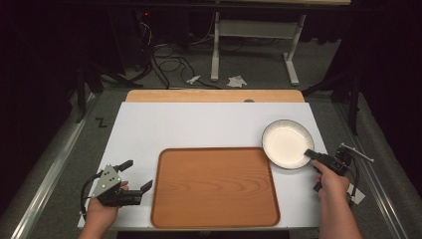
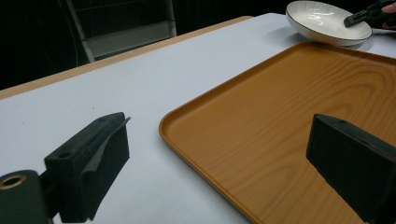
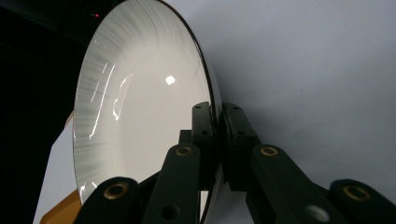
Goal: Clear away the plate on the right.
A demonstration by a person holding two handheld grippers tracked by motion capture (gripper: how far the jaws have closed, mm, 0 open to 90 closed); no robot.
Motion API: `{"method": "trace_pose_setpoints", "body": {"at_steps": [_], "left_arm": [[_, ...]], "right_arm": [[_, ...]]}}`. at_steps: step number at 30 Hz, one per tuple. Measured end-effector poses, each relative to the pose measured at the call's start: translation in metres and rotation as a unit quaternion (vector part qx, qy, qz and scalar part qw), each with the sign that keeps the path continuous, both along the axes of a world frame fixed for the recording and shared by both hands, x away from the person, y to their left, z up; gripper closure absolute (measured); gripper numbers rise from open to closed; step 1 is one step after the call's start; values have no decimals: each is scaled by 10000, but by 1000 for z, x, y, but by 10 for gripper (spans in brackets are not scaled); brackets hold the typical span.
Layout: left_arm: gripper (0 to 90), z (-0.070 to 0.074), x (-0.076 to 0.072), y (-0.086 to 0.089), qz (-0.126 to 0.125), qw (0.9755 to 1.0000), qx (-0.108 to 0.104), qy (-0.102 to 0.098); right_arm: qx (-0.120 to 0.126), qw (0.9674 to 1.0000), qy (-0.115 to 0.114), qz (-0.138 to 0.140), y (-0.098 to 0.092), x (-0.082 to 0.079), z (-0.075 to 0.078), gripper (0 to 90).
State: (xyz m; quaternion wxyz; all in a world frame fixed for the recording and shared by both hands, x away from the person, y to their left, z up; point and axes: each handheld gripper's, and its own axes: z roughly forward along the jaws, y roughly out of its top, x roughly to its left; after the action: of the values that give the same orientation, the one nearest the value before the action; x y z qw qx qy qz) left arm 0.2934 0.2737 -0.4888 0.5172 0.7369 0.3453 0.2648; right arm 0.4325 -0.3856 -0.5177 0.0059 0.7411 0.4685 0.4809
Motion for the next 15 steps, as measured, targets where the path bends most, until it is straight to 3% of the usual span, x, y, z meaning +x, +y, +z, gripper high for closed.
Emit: {"method": "trace_pose_setpoints", "body": {"at_steps": [6,15], "left_arm": [[60,1,0,1,41,10000,-7,-23],[58,2,-1,3,61,10000,-50,-59]], "right_arm": [[13,9999,-109,44,-7,-4,3,859],[-162,9993,-315,69,-4,-9,11,857]]}}
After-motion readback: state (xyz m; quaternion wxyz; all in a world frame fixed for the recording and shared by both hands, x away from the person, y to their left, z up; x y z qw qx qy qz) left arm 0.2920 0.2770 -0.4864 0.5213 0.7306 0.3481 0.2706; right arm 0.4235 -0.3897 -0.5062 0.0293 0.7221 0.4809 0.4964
